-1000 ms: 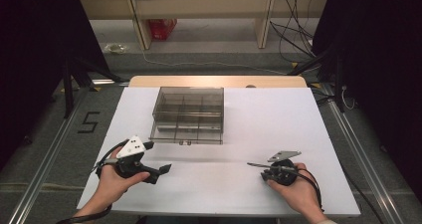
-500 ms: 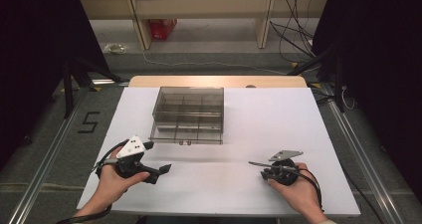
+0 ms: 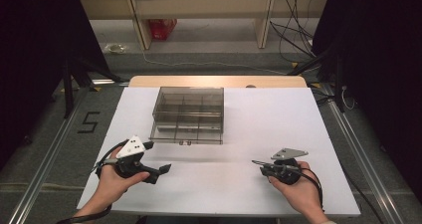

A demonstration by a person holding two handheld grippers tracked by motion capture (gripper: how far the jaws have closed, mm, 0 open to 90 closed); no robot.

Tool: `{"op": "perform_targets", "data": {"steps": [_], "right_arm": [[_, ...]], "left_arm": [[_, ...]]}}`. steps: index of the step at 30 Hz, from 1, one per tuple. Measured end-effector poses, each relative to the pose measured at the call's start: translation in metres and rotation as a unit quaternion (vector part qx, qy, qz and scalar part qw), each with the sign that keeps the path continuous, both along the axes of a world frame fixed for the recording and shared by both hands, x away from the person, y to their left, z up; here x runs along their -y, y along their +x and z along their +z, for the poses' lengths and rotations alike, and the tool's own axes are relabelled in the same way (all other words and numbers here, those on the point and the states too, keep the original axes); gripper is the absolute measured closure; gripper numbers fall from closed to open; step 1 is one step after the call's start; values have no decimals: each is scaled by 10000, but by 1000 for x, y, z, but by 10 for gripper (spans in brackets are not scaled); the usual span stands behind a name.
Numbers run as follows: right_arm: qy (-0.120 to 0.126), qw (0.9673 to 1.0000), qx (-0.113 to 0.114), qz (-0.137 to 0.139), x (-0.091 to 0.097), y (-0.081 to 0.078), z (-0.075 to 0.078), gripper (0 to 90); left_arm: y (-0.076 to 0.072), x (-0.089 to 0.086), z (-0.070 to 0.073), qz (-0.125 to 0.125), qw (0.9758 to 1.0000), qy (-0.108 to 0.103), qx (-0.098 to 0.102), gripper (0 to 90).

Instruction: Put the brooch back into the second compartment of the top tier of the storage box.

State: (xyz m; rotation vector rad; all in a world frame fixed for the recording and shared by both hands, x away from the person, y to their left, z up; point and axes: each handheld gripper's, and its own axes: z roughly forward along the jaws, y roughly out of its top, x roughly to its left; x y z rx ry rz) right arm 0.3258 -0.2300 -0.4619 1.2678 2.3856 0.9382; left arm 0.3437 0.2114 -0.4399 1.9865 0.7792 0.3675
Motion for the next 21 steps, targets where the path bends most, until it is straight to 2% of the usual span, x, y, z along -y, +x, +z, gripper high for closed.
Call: {"op": "perform_targets", "data": {"steps": [11, 21], "right_arm": [[300, 9991, 305, -4, 2, -2, 8, 807], [610, 9959, 662, 119, -2, -5, 16, 807]], "left_arm": [[0, 0, 0, 6, 10000, -7, 3, 0], [1, 0, 0, 5, 10000, -10, 5, 0]]}}
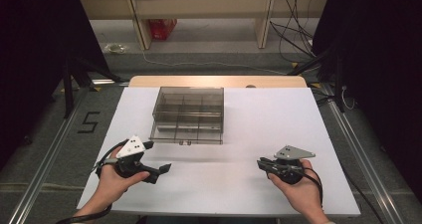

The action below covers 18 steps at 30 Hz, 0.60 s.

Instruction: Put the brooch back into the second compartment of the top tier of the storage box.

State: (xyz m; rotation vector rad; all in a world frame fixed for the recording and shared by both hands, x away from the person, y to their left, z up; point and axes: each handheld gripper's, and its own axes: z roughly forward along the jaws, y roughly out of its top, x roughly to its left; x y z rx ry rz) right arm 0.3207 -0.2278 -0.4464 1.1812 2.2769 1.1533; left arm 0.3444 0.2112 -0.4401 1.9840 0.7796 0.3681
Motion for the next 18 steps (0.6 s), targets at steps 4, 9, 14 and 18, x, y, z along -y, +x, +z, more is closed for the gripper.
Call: {"op": "perform_targets", "data": {"steps": [4, 9, 14, 18], "right_arm": [[86, 9999, 75, 29, 0, 0, 3, 807], [153, 9997, 175, 76, -3, 1, 5, 807], [201, 9994, 222, 148, -8, 4, 8, 807], [250, 9992, 290, 140, -11, 5, 11, 807]], "left_arm": [[0, 0, 0, -6, 10000, -7, 3, 0], [1, 1, 0, -22, 10000, 1, 0, 0], [1, 1, -1, -43, 10000, -24, -43, 0], [1, 1, -1, -43, 10000, -20, -29, 0]]}}
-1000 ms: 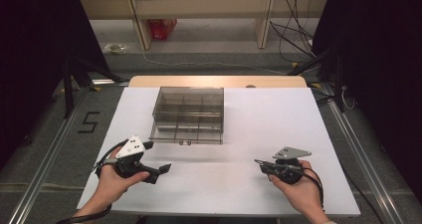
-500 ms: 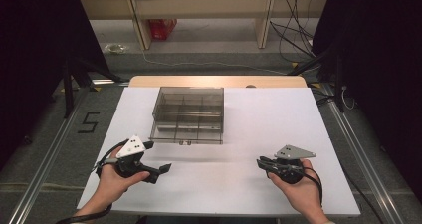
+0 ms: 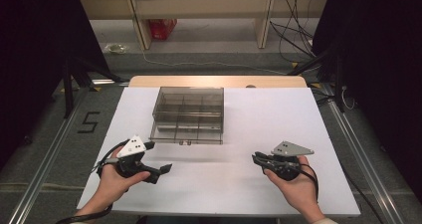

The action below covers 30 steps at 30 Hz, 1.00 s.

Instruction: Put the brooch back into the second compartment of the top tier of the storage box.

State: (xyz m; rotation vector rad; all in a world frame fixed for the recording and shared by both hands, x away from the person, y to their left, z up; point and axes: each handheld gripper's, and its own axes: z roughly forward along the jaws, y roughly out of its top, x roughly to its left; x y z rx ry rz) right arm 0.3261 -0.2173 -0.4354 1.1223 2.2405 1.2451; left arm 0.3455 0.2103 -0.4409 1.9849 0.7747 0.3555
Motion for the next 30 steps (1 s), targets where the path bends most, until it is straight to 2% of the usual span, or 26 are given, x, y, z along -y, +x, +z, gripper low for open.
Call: {"op": "perform_targets", "data": {"steps": [30], "right_arm": [[142, 9992, 322, 193, -29, 14, 12, 807]], "left_arm": [[-1, 1, 0, 17, 10000, -6, 5, 0]]}}
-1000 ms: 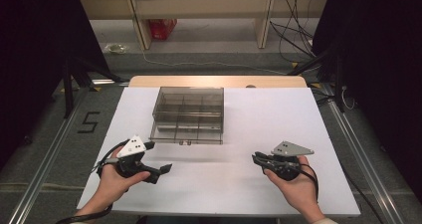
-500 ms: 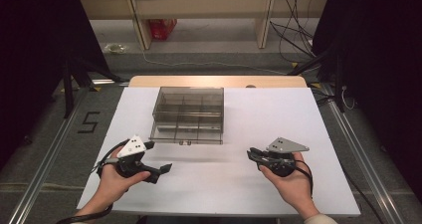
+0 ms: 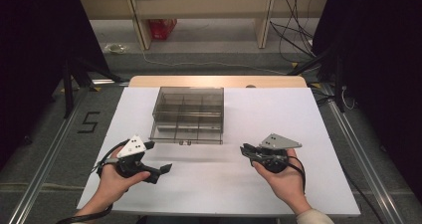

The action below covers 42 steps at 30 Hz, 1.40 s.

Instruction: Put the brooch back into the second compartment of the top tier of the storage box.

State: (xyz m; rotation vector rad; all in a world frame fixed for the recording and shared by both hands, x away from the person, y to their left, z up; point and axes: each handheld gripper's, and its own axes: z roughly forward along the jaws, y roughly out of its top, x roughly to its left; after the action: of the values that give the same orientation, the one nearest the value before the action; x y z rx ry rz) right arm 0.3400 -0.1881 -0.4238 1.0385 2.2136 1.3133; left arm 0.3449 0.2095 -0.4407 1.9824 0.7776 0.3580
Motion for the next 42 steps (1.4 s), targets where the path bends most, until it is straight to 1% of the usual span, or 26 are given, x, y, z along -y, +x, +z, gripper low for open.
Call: {"op": "perform_targets", "data": {"steps": [8, 13, 18, 25, 28, 42], "right_arm": [[64, 9999, 79, 10, -3, 2, 3, 807], [62, 9999, 93, 17, -4, 4, 5, 807], [40, 9999, 110, 43, -8, 6, 6, 807], [71, 9999, 132, 70, -12, 9, 7, 807], [70, 9998, 143, 81, -14, 10, 8, 807], [86, 9997, 195, 140, -23, 15, 10, 807]], "left_arm": [[0, 0, 0, 4, 10000, 8, 20, 0], [0, -1, 0, 35, 10000, -19, 31, 0], [0, -1, 0, 16, 10000, 0, 43, 0], [0, -2, 1, 43, 10000, -27, 44, 0], [0, -2, 0, 27, 10000, 0, 42, 0], [-1, -1, 0, 24, 10000, -5, 45, 0]]}}
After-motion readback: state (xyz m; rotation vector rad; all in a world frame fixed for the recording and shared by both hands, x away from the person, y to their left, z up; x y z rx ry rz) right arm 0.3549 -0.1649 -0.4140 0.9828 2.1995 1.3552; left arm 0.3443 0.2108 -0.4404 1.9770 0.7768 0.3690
